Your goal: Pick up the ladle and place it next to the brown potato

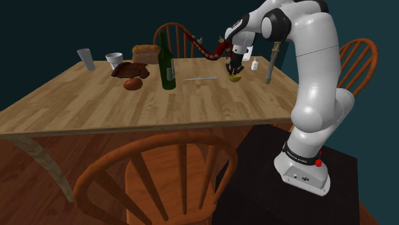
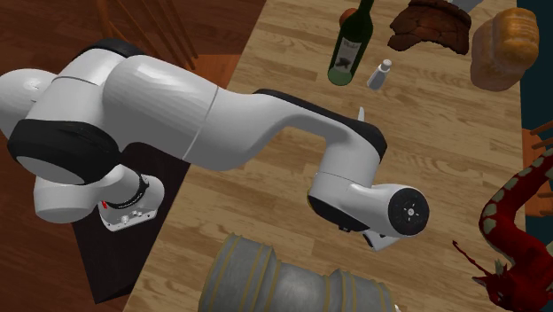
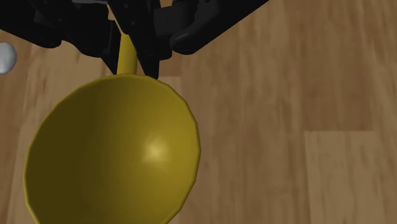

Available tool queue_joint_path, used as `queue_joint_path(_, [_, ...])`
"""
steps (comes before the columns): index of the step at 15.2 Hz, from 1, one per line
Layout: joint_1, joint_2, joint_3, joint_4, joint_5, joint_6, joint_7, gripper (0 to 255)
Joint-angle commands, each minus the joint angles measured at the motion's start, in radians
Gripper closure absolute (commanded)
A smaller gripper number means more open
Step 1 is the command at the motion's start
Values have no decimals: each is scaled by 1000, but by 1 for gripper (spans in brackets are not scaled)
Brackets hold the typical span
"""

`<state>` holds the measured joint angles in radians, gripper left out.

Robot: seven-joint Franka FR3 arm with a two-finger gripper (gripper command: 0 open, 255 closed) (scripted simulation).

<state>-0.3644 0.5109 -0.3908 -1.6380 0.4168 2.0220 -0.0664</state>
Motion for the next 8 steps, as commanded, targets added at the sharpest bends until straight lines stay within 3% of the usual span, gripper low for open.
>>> queue_joint_path(1, [0,1,0,0,0,0,0,255])
queue_joint_path(8, [2,-22,-7,20,-14,-40,14,255])
